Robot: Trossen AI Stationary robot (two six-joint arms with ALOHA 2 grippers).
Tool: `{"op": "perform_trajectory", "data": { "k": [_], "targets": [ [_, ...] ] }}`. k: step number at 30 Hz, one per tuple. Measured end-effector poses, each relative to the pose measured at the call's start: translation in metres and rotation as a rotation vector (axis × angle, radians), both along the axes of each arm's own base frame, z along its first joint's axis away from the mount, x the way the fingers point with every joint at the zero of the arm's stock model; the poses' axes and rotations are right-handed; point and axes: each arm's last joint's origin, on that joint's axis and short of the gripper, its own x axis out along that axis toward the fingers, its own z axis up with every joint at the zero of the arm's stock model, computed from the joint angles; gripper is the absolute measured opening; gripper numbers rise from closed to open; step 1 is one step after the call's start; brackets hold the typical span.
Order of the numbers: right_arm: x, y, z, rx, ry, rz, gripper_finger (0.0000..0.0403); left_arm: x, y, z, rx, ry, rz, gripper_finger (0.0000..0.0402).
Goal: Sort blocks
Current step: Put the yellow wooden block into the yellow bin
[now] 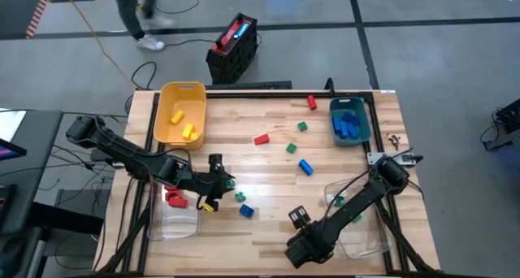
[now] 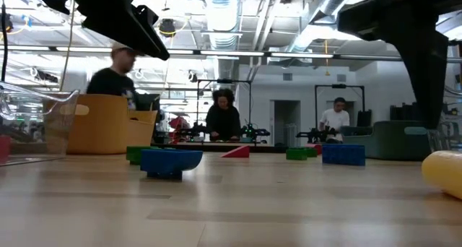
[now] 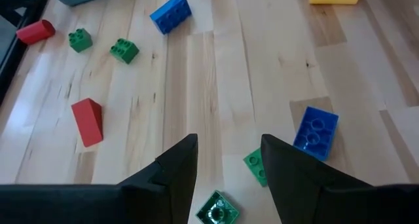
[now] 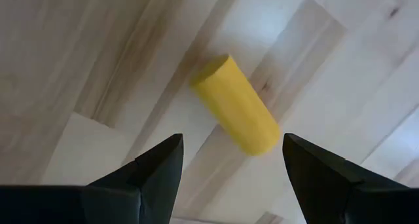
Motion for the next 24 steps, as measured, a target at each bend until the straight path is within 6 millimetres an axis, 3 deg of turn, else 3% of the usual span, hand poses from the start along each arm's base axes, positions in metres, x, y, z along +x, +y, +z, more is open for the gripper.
{"op": "perform_trajectory", "data": {
  "k": [7, 19, 24],
  "targets": [
    [0.003, -0.002, 0.0, 0.002, -0.007, 0.049, 0.0277, -0.001, 0.0, -0.001, 0.004, 0.016, 0.002, 0.0162],
    [0.011, -0.001, -0.031, -0.029, 0.07, 0.158, 0.0275, -0.002, 0.001, -0.002, 0.001, 0.025, 0.006, 0.0162],
    [0.014, -0.001, -0.039, -0.028, 0.087, 0.177, 0.025, -0.002, 0.001, -0.002, 0.001, 0.026, 0.006, 0.0162]
  ]
}}
